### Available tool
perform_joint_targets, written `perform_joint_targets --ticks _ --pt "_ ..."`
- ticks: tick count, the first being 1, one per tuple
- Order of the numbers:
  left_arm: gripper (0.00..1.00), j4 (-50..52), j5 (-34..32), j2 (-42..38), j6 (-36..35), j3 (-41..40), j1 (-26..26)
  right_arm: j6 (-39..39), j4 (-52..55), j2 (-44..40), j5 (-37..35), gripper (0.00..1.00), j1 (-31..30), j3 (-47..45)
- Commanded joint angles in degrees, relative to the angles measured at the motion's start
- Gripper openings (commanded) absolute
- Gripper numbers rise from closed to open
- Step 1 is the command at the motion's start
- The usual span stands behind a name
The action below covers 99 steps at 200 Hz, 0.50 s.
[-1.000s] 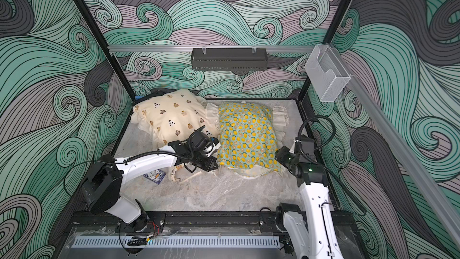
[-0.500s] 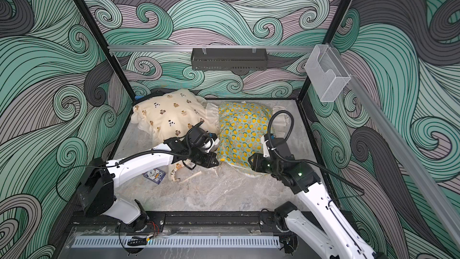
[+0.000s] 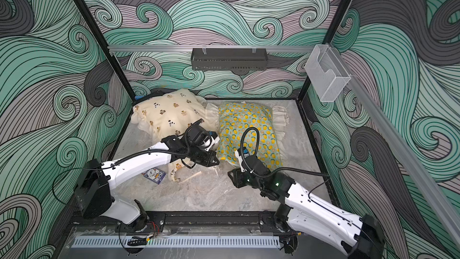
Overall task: Zip up pillowcases
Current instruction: Zip the zipper on the pillowcase.
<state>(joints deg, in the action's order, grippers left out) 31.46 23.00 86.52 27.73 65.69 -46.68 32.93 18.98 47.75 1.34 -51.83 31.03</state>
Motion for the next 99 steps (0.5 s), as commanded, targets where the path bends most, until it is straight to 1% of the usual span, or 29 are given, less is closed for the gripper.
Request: perform_joint_targets --ticks 1,21,42,75,99 --pt "0.0 2.2 1.7 -2.0 0.2 2.3 0.1 -4.0 -13.2 -0.5 -0.9 0.41 -0.4 -2.9" --pt "0.0 2.2 1.9 -2.1 0.5 2.3 0.1 -5.2 -18.8 -1.2 -0.8 0.4 -0.4 -6.4" --pt "0.0 2.1 1.6 -2.4 0.5 2.3 0.0 -6.8 -22.8 -1.6 -1.3 0.34 -0.8 -8.9" --pt "0.0 2.4 1.1 -2.6 0.5 2.2 0.1 -9.0 -28.1 -3.4 -5.8 0.35 -1.8 -12.4" --pt "0.0 2.6 1.2 -2.8 0.3 2.2 0.0 -10.1 -29.6 -3.5 -7.2 0.35 -1.7 -13.3"
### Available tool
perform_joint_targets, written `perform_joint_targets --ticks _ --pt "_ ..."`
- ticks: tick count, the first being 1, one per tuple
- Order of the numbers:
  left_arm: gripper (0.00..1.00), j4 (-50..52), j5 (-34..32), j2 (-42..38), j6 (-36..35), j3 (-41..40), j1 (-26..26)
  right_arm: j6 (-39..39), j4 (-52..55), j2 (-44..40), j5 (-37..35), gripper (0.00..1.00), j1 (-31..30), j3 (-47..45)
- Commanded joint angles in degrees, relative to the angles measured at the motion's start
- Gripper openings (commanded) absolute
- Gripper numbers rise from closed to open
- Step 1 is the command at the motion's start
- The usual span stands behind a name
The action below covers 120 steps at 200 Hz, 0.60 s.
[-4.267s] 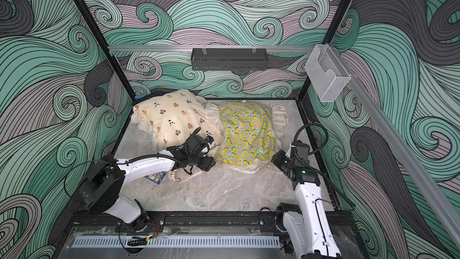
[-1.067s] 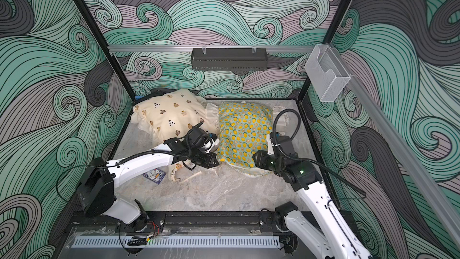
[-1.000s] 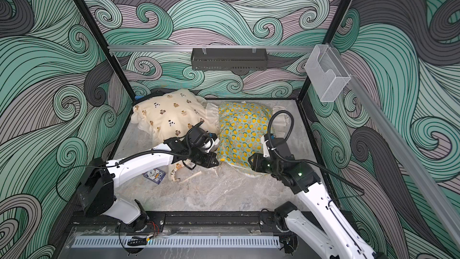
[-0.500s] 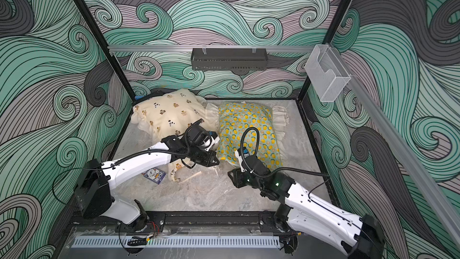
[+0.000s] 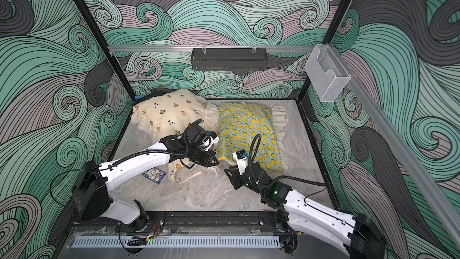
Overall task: Zip up pillowcases
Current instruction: Zip the zipper on the pillowcase.
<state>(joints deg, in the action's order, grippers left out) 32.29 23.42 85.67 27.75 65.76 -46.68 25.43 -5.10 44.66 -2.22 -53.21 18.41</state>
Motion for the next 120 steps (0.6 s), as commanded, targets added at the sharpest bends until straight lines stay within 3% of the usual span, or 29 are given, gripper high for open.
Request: perform_joint_targets --ticks 1,120 --pt "0.0 1.7 0.8 -2.0 0.3 2.1 0.0 -2.7 -5.5 -0.4 -3.7 0.35 -0.4 -0.7" --pt "0.0 1.0 2.6 -2.7 -0.1 1.8 0.0 -4.2 -10.9 4.8 -2.6 0.31 -0.4 -0.3"
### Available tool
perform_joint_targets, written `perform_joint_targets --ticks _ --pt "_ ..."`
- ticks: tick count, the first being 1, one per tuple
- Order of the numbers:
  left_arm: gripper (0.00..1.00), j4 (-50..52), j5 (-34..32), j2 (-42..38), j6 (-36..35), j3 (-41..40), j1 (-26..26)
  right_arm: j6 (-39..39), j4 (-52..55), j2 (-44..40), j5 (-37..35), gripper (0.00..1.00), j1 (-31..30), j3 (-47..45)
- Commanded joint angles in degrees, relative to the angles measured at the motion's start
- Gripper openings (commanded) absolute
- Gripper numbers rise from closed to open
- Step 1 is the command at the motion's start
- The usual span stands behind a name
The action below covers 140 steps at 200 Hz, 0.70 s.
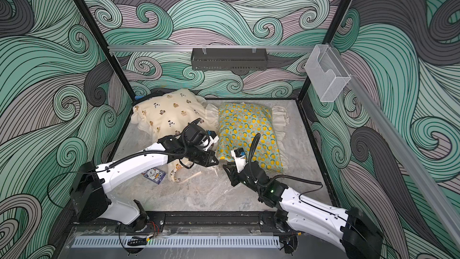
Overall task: Zip up pillowcases
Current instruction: Zip the zipper on the pillowcase.
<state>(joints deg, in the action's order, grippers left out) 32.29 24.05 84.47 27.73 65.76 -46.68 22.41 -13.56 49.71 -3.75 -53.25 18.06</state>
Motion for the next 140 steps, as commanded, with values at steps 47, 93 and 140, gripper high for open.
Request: perform_joint_targets --ticks 47,93,140 --pt "0.0 0.7 2.7 -1.5 -0.6 1.9 0.0 -2.0 -3.1 0.8 -1.6 0.3 -0.4 0.5" --pt "0.0 0.4 3.5 -1.4 -1.0 1.8 0.0 -2.6 -4.1 1.3 -1.5 0.3 -0.4 1.4" --pt "0.0 1.0 2.9 -1.7 -1.6 1.9 0.1 -3.0 -4.2 1.4 -3.1 0.26 -0.3 1.2"
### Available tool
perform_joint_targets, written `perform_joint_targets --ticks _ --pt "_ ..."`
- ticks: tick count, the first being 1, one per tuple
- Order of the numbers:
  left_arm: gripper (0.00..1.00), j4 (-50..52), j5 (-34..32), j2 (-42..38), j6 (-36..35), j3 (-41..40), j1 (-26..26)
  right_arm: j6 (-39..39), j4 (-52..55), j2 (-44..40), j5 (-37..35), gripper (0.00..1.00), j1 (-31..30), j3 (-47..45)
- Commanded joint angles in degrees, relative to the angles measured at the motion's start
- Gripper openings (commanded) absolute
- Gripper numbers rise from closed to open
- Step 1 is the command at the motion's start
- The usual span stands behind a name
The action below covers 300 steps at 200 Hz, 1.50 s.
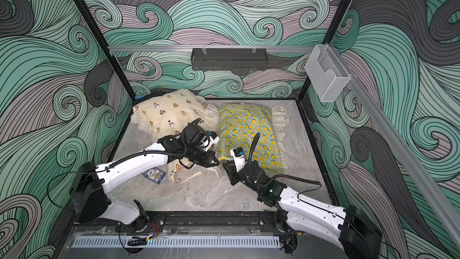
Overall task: Zip up pillowcases
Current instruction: Zip the zipper on the pillowcase.
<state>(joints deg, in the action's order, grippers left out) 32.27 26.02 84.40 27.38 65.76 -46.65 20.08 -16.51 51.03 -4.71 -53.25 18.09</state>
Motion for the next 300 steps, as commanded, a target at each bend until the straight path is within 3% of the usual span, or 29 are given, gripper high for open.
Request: perform_joint_targets --ticks 1,132,254,300 --pt "0.0 1.0 0.9 -1.6 -1.2 1.8 0.1 -0.7 -1.3 0.1 -2.2 0.26 -0.3 1.2" --pt "0.0 1.3 0.5 -1.7 -2.3 2.0 0.0 -1.3 -2.7 1.1 -1.3 0.15 -0.2 2.0" --pt "0.0 0.1 -1.1 -2.4 -2.2 1.7 0.0 2.7 6.9 -1.2 -2.7 0.01 0.7 4.6" --pt "0.0 -0.3 -4.1 -2.5 -1.6 1.7 0.1 4.5 14.1 -1.9 -2.2 0.0 0.7 7.0"
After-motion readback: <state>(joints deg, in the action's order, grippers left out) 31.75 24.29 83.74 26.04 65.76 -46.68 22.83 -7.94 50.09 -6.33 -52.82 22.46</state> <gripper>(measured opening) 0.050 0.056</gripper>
